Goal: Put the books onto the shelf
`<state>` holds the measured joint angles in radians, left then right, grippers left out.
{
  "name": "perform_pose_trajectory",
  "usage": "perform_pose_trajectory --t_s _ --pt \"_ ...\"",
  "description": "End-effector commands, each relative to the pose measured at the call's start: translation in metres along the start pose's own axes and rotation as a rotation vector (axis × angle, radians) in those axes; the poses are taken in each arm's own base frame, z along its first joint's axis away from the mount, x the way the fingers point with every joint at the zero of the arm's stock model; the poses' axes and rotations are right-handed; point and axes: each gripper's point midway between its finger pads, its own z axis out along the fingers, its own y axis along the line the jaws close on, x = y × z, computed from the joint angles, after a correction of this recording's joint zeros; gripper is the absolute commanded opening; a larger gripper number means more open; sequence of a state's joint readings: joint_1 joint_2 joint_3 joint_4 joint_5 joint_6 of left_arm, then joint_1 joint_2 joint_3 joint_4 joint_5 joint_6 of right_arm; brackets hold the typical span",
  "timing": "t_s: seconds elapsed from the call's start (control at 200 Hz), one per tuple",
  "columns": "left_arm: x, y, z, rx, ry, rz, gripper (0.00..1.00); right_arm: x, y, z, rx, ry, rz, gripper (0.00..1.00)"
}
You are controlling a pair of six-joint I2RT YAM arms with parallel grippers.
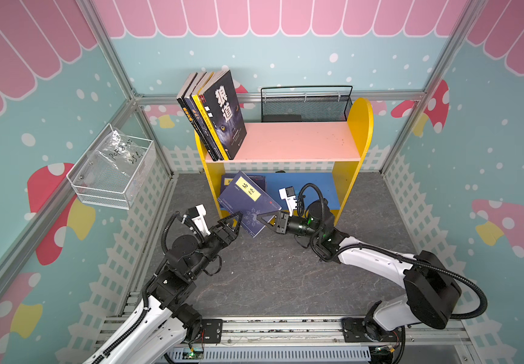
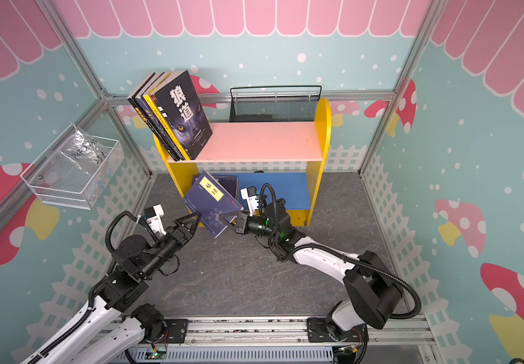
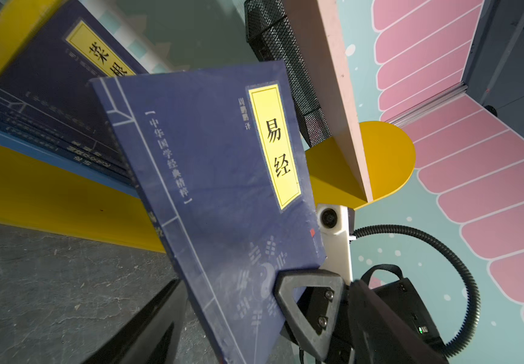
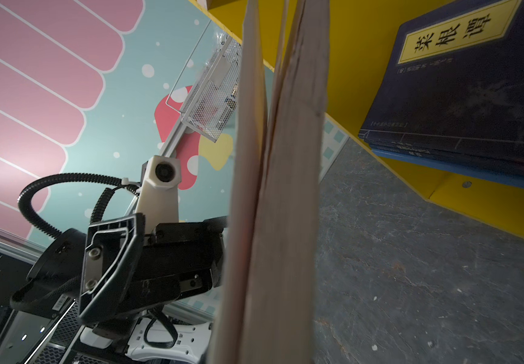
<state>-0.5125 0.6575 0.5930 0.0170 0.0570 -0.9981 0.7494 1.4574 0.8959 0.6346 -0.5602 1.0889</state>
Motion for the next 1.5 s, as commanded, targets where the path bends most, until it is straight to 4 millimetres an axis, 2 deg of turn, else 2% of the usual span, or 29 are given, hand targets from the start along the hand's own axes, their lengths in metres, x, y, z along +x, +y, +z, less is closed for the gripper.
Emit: perform_pose_trajectory --t_s 0.0,0.17,0.355,0.465,0.59,0.745,0.871,1.086,1.196,1.296,1.411,1.496 --pt "0.018 -0.008 0.012 0.112 0.115 -0.056 0.82 -0.006 0.023 -0.013 -0.051 0.020 -0.080 0.12" --pt "0.026 -0.015 0.025 0.143 0.182 -0.054 0.79 -0.011 0.021 -0.027 -0.043 0.018 -0.067 0.12" --pt "0.024 -0.014 0.024 0.131 0.172 -0.023 0.78 -0.009 0.019 -0.035 -0.060 0.070 -0.056 0.12" --pt "0.022 -0.017 0.023 0.142 0.165 -0.012 0.70 -0.001 0.021 -0.033 -0.101 0.142 -0.041 0.13" --pt "0.022 -0.020 0.026 0.164 0.161 -0.019 0.53 0.006 0.020 -0.030 -0.125 0.184 -0.025 0.13" --pt "0.019 -0.024 0.027 0.188 0.144 -0.025 0.33 0.003 0.019 -0.029 -0.127 0.183 -0.025 0.13" --pt "0.016 -0.026 0.024 0.193 0.131 -0.021 0.25 -0.002 0.020 -0.029 -0.135 0.167 -0.024 0.13" --pt "0.013 -0.029 0.018 0.197 0.113 -0.009 0.16 -0.004 0.016 -0.027 -0.145 0.167 -0.016 0.13" --pt "0.008 -0.032 0.013 0.205 0.088 -0.007 0.11 -0.004 0.006 -0.026 -0.126 0.155 0.013 0.19" --pt "-0.001 -0.029 0.007 0.192 0.026 -0.009 0.10 -0.005 -0.001 -0.029 -0.130 0.101 0.067 0.33" --pt "-0.016 -0.021 0.000 0.182 -0.082 -0.057 0.07 -0.007 0.006 -0.042 -0.227 -0.009 0.122 0.51" --pt "-0.027 -0.013 -0.006 0.180 -0.169 -0.107 0.03 -0.010 0.007 -0.052 -0.281 -0.104 0.166 0.56"
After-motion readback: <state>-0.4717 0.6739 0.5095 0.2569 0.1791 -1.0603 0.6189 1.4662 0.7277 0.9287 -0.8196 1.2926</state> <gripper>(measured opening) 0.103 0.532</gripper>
